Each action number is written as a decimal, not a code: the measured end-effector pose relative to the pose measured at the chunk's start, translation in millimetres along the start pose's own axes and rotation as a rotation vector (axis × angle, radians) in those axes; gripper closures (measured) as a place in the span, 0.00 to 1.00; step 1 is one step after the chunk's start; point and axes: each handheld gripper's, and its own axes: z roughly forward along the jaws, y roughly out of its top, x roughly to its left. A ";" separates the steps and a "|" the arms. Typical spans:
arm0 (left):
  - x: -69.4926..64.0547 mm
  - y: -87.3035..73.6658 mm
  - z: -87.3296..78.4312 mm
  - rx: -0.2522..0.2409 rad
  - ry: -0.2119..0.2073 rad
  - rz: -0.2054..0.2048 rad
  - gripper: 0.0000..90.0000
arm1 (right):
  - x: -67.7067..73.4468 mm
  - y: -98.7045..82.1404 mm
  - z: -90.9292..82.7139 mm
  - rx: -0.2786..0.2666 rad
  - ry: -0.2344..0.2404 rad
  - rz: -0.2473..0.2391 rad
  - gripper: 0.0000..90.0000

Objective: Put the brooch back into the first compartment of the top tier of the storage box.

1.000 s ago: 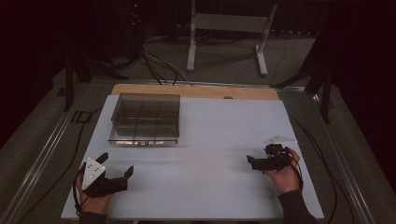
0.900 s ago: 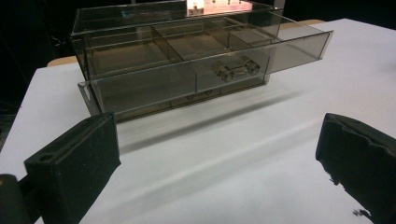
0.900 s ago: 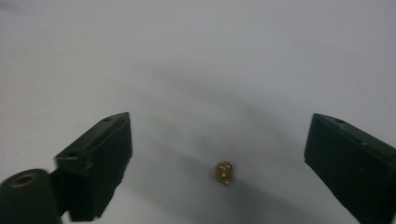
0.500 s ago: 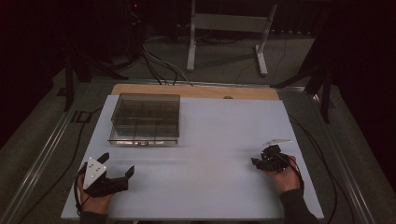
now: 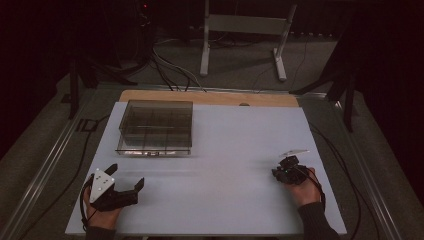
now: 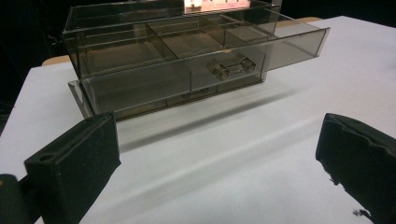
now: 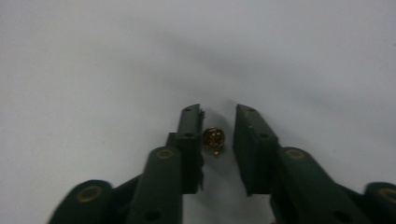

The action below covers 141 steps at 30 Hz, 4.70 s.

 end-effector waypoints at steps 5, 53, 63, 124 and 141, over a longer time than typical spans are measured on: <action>-0.2 0.0 0.2 0.001 0.001 0.001 0.00 | 0.4 1.7 0.2 0.010 0.012 -0.007 0.89; -0.6 0.1 0.0 0.002 0.004 0.003 0.00 | 4.5 13.4 -30.8 -0.109 0.067 0.026 0.90; -0.7 -0.2 0.3 0.003 0.005 0.001 0.00 | 9.5 22.7 -36.1 -0.128 0.079 0.016 0.90; -2.0 -1.6 3.3 0.018 -0.009 0.010 0.00 | 87.7 132.9 -50.8 -0.251 0.212 -0.139 0.90; -0.8 -2.1 3.3 0.019 -0.009 0.005 0.00 | 114.9 172.5 -50.8 -0.311 0.302 -0.160 0.90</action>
